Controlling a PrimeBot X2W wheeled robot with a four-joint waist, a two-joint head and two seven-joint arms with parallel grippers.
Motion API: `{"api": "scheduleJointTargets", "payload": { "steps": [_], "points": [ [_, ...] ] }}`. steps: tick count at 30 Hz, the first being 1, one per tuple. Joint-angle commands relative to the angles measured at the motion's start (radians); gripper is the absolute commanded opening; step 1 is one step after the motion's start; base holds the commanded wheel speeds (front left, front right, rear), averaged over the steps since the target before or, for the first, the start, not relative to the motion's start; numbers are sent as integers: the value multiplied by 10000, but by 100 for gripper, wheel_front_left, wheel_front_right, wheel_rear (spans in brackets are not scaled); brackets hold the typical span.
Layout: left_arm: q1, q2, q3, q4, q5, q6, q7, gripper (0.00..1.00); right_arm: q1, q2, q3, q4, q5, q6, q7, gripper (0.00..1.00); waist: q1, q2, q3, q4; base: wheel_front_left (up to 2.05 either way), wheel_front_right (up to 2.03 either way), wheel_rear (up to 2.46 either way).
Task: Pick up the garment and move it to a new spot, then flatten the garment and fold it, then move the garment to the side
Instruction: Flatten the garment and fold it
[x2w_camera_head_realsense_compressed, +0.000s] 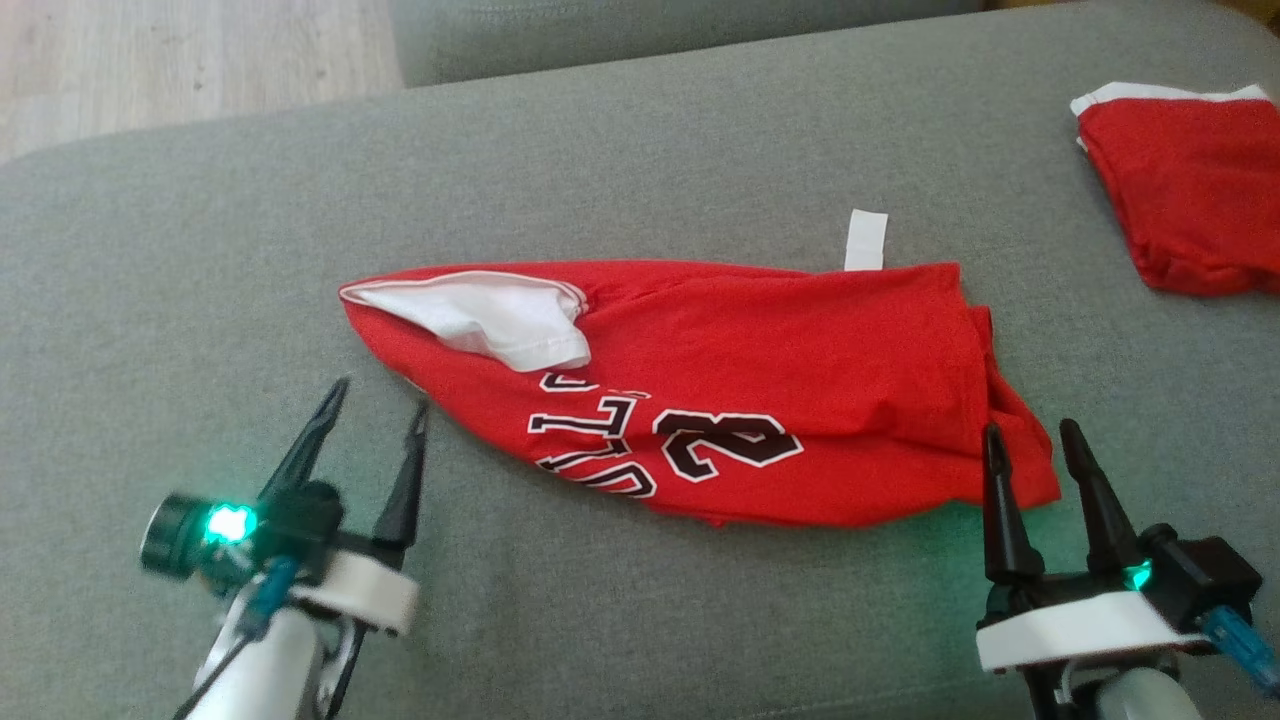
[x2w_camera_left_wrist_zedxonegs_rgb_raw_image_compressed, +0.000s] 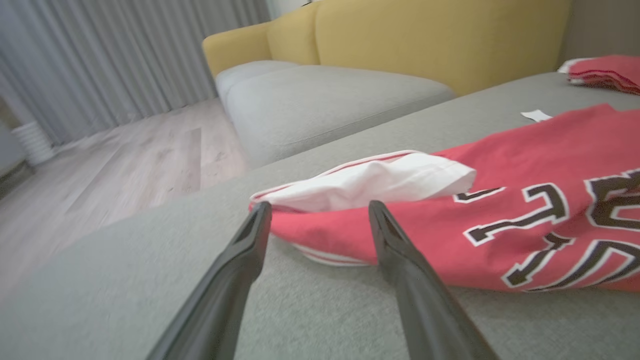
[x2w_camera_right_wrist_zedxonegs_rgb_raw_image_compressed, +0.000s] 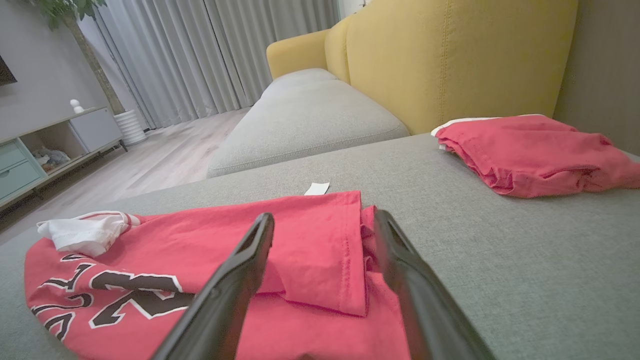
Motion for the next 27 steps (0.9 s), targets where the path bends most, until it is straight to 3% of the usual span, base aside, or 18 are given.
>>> {"api": "scheduleJointTargets", "payload": {
  "steps": [1,7,17,18,20,27],
  "points": [
    [-645,267,162,-263,214,49,-78,100,-275,-62,277,-310,-41,-7,-38,100,0,0,71,-9,0,0,0],
    [-1648,-255,-908,167,973,-100,690,100,-413,-62,316,-289,-13,-7,-38,100,0,0,496,-127,0,0,0],
    [-2595,-744,-1034,1528,1354,817,1604,100,-564,-62,402,-210,26,-7,-38,100,0,0,677,-413,0,0,0],
    [-2691,-770,-1022,1580,1353,879,1512,87,-562,-62,406,-202,24,-7,-38,100,0,0,668,-427,0,0,0],
    [-2933,-830,-1062,1673,1424,1001,1306,0,-552,-62,406,-196,14,-7,-38,100,0,0,649,-442,0,0,0],
    [-4349,-1141,-1510,2261,1856,1091,1307,0,-620,-62,667,-199,-69,-7,-38,100,0,0,717,-583,0,0,0]
  ]
}}
